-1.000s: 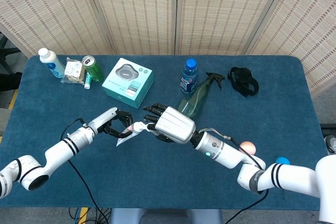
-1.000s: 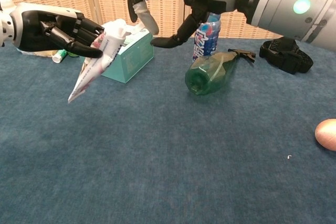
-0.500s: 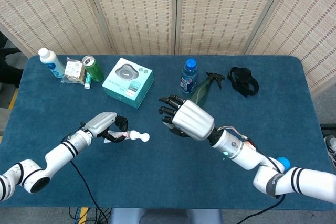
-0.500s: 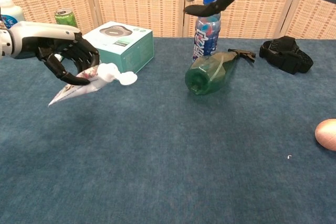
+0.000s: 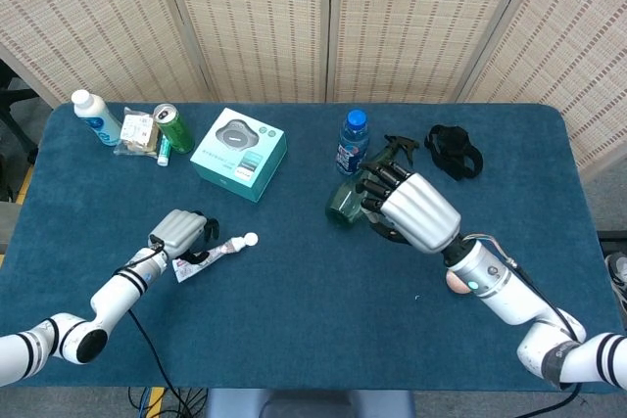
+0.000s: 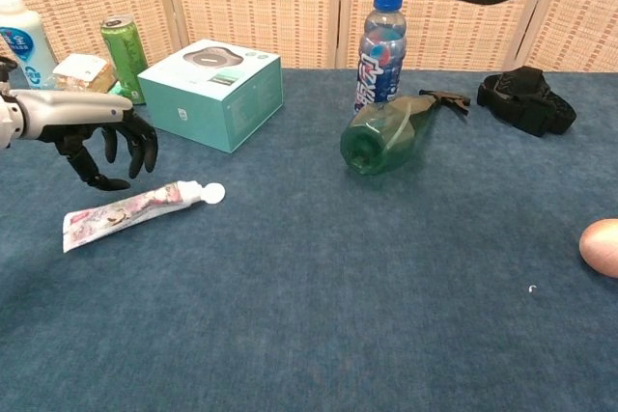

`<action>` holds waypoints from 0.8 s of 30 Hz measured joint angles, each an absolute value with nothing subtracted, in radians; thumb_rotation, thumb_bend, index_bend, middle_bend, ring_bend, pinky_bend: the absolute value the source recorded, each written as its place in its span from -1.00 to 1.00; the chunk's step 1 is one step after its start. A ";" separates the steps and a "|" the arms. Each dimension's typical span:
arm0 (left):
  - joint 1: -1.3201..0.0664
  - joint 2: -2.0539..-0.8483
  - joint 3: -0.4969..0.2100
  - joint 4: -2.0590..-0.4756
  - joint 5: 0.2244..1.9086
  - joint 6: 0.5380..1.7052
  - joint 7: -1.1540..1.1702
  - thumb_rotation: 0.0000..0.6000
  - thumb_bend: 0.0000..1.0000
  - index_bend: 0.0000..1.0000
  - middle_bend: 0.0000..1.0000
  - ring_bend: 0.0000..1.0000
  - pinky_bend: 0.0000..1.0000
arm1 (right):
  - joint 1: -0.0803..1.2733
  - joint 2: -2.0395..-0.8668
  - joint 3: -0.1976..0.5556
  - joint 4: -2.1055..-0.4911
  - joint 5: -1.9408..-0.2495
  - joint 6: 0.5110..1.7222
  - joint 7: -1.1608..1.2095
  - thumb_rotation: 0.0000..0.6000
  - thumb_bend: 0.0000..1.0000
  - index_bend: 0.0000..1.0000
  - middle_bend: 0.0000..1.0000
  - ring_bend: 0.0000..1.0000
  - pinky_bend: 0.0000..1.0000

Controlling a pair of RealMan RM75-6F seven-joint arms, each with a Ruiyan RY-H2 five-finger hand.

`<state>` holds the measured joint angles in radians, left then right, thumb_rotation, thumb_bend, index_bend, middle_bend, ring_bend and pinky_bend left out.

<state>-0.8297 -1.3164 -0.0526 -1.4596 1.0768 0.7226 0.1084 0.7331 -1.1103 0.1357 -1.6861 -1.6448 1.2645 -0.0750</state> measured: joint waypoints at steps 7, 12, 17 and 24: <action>-0.801 -1.289 -0.047 -1.483 1.005 0.780 0.169 1.00 -0.10 -0.49 -0.31 -0.58 -0.42 | 0.653 -1.043 0.128 -1.693 -1.618 1.315 -0.081 1.00 -0.58 0.34 -0.14 -0.63 -0.47; -0.744 -1.257 -0.057 -1.542 1.011 0.906 0.165 1.00 -0.10 -0.47 -0.31 -0.57 -0.41 | 0.593 -1.006 0.114 -1.698 -1.576 1.331 -0.096 1.00 -0.58 0.17 -0.17 -0.63 -0.47; -0.640 -1.229 -0.066 -1.606 1.039 1.111 0.148 1.00 -0.10 -0.43 -0.32 -0.57 -0.42 | 0.526 -0.981 0.095 -1.711 -1.490 1.333 -0.130 1.00 -0.58 -0.24 -0.27 -0.63 -0.47; -0.452 -1.180 -0.051 -1.675 1.096 1.338 0.112 1.00 -0.23 -0.42 -0.34 -0.58 -0.44 | 0.403 -0.965 0.064 -1.734 -1.377 1.371 -0.204 1.00 -0.58 -0.53 -0.37 -0.66 -0.43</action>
